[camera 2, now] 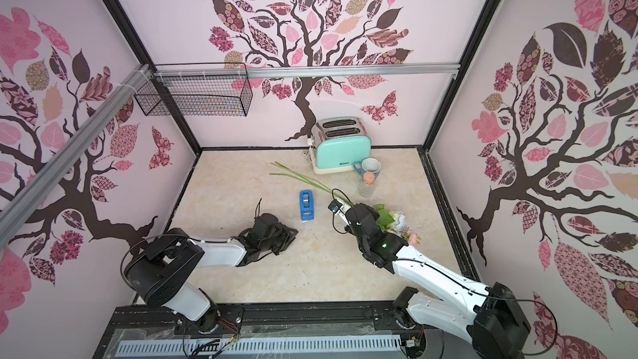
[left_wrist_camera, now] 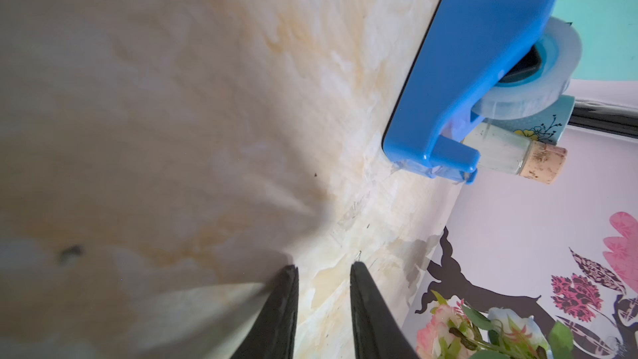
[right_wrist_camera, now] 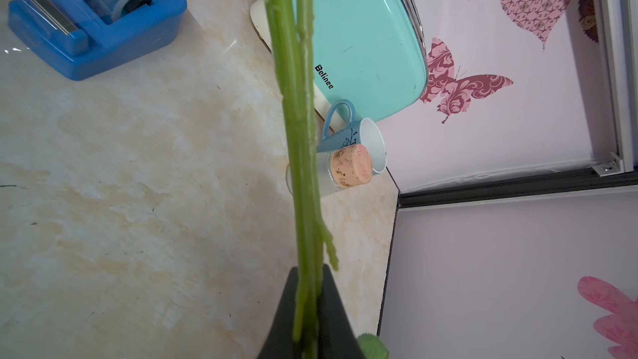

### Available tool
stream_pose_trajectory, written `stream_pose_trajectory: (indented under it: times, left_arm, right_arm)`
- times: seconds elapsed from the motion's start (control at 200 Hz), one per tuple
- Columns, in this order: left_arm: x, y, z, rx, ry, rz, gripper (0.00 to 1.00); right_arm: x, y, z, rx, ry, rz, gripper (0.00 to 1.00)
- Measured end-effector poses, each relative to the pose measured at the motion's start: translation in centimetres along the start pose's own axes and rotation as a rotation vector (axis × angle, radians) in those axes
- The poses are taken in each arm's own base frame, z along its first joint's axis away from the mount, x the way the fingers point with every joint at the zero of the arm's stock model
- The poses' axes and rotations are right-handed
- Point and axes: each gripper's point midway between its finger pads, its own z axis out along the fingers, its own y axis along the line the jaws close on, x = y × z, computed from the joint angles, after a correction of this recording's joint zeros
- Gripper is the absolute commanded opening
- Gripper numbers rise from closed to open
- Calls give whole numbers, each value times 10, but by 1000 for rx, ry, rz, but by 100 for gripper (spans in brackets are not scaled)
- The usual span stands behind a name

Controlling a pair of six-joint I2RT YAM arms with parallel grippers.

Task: Wrap bouquets with tape
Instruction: Pull the tape from the tape cutter.

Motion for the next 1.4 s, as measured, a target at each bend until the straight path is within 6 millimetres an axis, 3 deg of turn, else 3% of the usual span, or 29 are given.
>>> stream_pose_trajectory:
  times: [0.17, 0.64, 0.775, 1.02, 1.396]
  left_arm:
    - [6, -5, 8, 14, -4, -18, 29]
    - [-11, -15, 22, 57, -95, -81, 24]
    - [-12, -15, 20, 54, -102, -91, 25]
    - [-15, -1, -3, -53, -139, -79, 29]
    - [-5, 0, 4, -68, -107, -70, 27]
  right_arm:
    - [1, 0, 0, -1, 2, -3, 0]
    - [-2, -4, -4, 7, -14, 6, 0]
    - [-2, -4, -4, 6, -16, 4, 0]
    - [-3, -4, -5, 2, -21, 4, 0]
    - [-4, -3, -5, -3, -29, 7, 0]
